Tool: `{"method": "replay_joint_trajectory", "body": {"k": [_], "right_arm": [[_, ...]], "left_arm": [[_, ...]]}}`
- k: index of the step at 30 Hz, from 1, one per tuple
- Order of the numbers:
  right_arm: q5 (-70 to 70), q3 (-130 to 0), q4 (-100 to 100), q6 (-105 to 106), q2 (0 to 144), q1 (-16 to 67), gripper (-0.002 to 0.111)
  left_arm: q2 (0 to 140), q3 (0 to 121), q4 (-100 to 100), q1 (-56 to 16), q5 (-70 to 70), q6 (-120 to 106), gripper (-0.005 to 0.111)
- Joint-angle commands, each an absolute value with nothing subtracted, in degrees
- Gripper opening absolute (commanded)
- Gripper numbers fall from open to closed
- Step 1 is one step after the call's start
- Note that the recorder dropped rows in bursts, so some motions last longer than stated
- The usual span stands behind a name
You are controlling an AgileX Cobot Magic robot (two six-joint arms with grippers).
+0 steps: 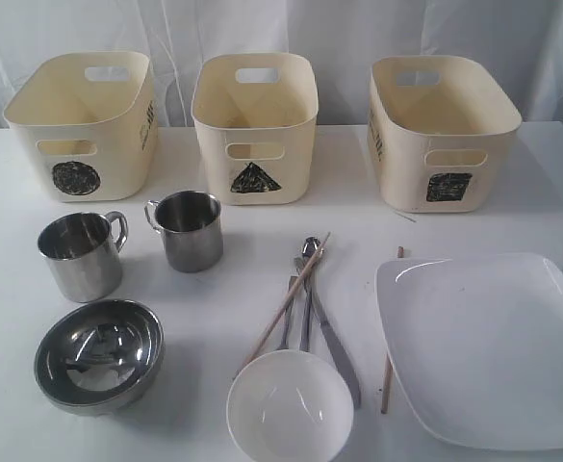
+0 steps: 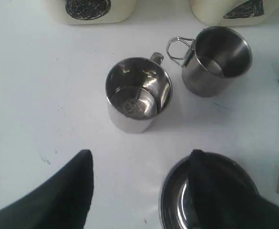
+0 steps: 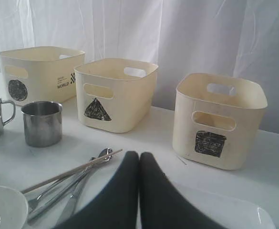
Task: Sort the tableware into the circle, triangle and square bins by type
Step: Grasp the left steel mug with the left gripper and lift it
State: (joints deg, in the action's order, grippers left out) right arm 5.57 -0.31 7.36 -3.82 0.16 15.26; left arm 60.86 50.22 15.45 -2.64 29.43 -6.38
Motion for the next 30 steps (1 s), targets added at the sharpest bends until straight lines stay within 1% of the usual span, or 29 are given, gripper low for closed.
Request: {"method": "replay_joint_trajectory", "body": {"k": [1,5,9,14,23,24,25,26,27,29,30], "right_arm": [[5.0,0.0,7.2,-3.7,0.0,14.9,0.000],[5.0,0.0,7.2,-3.7,0.0,14.9,0.000],[5.0,0.0,7.2,-3.7,0.0,14.9,0.000],[5.0,0.0,7.2,-3.7,0.0,14.9,0.000],[5.0,0.0,7.2,-3.7,0.0,14.9,0.000],[5.0,0.0,7.2,-3.7,0.0,14.9,0.000],[5.0,0.0,7.2,-3.7,0.0,14.9,0.000],[5.0,0.0,7.2,-3.7,0.0,14.9,0.000],[5.0,0.0,7.2,-3.7,0.0,14.9,0.000],[5.0,0.0,7.2,-3.7,0.0,14.9,0.000],[5.0,0.0,7.2,-3.7,0.0,14.9,0.000]], "left_arm": [[72.5,60.8,16.1,-2.4,32.8,-7.9,0.063],[81.7,67.9,16.1,-2.4,36.5,-10.3,0.063],[87.8,71.2,16.1,-2.4,37.1,-10.5,0.063],[94.5,72.7,16.1,-2.4,38.4,-11.8,0.063],[104.9,72.7,16.4,-2.4,30.8,-15.0,0.061],[105.8,72.7,16.4,-2.4,29.5,-15.0,0.058],[106.1,72.7,16.4,-2.4,28.4,-15.0,0.051],[106.1,72.7,16.4,-2.4,27.6,-15.0,0.038],[105.8,72.7,16.4,-2.4,27.6,-15.0,0.029],[104.9,72.7,16.4,-2.4,27.6,-15.0,0.008],[104.3,72.7,16.4,-2.4,27.8,-15.0,-0.001]]}}
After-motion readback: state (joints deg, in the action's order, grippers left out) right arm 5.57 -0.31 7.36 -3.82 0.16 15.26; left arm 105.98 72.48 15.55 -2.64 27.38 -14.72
